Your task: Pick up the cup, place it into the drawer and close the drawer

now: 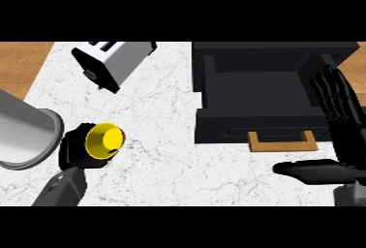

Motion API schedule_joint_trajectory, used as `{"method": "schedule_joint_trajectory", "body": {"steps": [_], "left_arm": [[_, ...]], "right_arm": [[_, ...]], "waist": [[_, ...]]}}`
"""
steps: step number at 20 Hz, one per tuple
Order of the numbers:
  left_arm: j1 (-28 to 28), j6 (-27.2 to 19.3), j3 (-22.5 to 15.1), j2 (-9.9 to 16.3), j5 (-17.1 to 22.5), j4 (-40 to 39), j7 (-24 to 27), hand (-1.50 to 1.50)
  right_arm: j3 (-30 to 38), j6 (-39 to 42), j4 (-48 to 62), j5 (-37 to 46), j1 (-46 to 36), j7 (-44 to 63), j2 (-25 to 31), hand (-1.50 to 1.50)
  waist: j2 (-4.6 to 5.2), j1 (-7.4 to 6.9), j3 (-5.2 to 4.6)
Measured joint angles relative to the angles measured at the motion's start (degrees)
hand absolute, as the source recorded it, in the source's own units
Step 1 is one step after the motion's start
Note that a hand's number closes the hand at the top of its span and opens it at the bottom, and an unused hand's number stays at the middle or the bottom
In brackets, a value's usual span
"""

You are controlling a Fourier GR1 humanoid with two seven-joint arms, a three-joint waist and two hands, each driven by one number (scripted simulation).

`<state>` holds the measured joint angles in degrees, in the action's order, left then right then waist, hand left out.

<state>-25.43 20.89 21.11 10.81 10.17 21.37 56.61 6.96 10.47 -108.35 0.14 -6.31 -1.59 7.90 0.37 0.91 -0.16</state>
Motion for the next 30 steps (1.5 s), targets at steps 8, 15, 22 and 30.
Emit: {"method": "schedule_joint_trajectory", "body": {"steps": [8, 15, 22, 30], "left_arm": [[-3.8, -0.3, -2.1, -0.6, 0.4, 7.2, -2.4, 1.5], [-7.2, -4.5, -6.9, -4.8, -0.2, 20.2, -8.6, 1.5], [-13.3, -12.0, -11.8, -8.6, -0.8, 32.8, -21.4, 1.5], [-22.5, -22.1, -18.8, -10.4, -1.3, 38.3, -34.4, 1.5]], "right_arm": [[1.2, 0.7, -0.7, -1.0, 1.3, 0.0, 0.7, -1.5], [2.4, 0.5, -1.4, -1.4, 1.7, 1.0, 1.2, -1.5], [3.2, 1.6, -0.5, -1.7, 3.2, -1.3, 1.6, -1.5], [4.1, 2.4, -3.2, -3.6, 4.1, 0.7, 2.1, -1.5]], "waist": [[-0.38, -0.48, 0.12], [-0.76, -1.28, 0.21], [-0.68, -1.13, 0.22], [-0.53, -0.4, 0.18]]}}
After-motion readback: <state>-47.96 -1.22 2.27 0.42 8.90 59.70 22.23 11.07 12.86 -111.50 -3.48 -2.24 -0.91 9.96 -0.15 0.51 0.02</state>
